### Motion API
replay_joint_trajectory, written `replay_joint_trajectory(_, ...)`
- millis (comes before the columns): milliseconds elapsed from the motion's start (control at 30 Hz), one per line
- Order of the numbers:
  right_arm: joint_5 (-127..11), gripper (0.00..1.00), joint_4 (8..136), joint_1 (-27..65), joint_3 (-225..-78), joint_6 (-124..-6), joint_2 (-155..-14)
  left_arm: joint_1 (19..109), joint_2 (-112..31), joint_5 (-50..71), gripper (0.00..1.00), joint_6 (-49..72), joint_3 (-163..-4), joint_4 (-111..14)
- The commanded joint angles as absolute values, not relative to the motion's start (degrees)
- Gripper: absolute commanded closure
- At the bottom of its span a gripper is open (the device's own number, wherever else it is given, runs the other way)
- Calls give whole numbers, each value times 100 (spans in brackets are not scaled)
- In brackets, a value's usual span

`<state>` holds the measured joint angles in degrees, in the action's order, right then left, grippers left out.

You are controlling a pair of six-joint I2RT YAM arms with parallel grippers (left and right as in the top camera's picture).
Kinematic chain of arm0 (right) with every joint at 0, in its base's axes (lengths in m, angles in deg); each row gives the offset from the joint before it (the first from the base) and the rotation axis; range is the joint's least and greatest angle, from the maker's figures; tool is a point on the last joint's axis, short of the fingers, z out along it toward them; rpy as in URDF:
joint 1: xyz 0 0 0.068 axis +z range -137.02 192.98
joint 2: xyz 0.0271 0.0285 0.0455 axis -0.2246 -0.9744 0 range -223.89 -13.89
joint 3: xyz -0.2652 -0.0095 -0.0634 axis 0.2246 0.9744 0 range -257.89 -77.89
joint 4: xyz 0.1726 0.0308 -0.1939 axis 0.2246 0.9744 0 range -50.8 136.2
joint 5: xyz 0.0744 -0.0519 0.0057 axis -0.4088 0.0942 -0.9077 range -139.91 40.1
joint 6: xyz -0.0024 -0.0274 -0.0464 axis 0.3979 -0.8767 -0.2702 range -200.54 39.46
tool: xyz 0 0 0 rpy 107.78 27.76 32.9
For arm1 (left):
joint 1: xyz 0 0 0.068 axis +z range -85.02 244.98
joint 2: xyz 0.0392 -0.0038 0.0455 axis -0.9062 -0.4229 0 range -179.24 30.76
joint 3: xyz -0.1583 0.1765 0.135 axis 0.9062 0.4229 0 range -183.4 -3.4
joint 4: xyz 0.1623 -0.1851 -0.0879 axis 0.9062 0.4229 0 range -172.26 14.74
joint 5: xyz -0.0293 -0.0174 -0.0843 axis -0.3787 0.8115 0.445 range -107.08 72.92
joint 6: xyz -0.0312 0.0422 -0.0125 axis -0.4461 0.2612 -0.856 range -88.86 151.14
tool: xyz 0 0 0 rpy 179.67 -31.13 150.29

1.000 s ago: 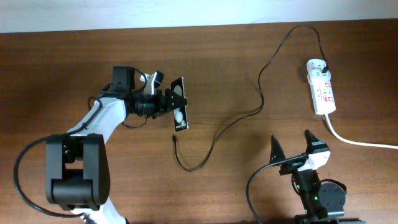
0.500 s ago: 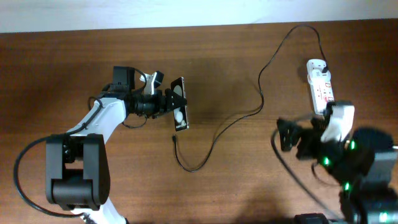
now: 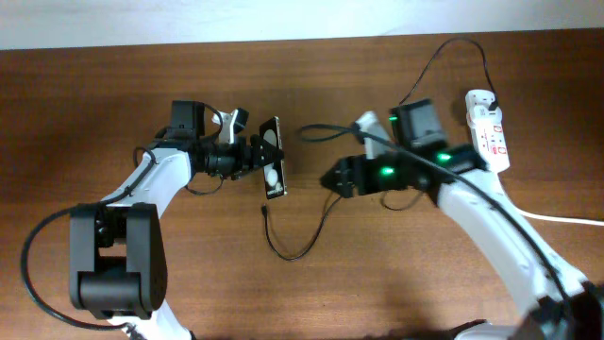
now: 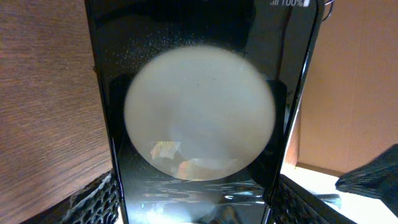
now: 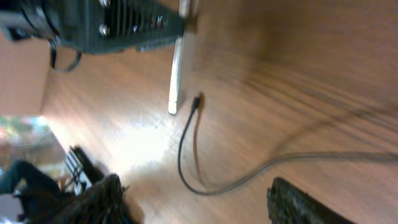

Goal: Plug charger to phone and switch on socket
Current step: 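Move the right gripper toward the phone held by the left gripper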

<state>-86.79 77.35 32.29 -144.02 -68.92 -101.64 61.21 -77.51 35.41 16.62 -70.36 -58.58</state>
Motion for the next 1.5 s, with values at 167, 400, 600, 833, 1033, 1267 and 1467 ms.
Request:
replay_joint_trajectory(167,-7678,22,5853,4455,-14487,-6004,-11300,6097,-7729,3759,27,1712,-7049,-5884)
replay_joint_trajectory(400,-6467,34,4830,4980,-14487,-5965,-11565,6097,-7729,3781,27,1712,-7049,-5865)
replay_joint_trajectory(600,-5975,46,4863,5008,-14487,-5703,-11565,6097,-7729,3871,27,1712,-7049,-5867)
replay_joint_trajectory(833,-5980,61,4876,5063,-14487,-5449,-11757,6095,-7729,3973,25,1714,-7049,-5871)
replay_joint_trajectory(1033,-6108,96,4987,5048,-14487,-5449,-11753,6097,-7729,3973,24,1717,-7049,-5869)
replay_joint_trajectory(1267,-7647,96,5068,4457,-14487,-5456,-11077,6219,-7727,5724,21,2348,-7051,-6468)
replay_joint_trajectory(1467,-9127,96,4566,4082,-14487,-5478,-10983,6226,-7657,7311,32,2455,-7051,-7825)
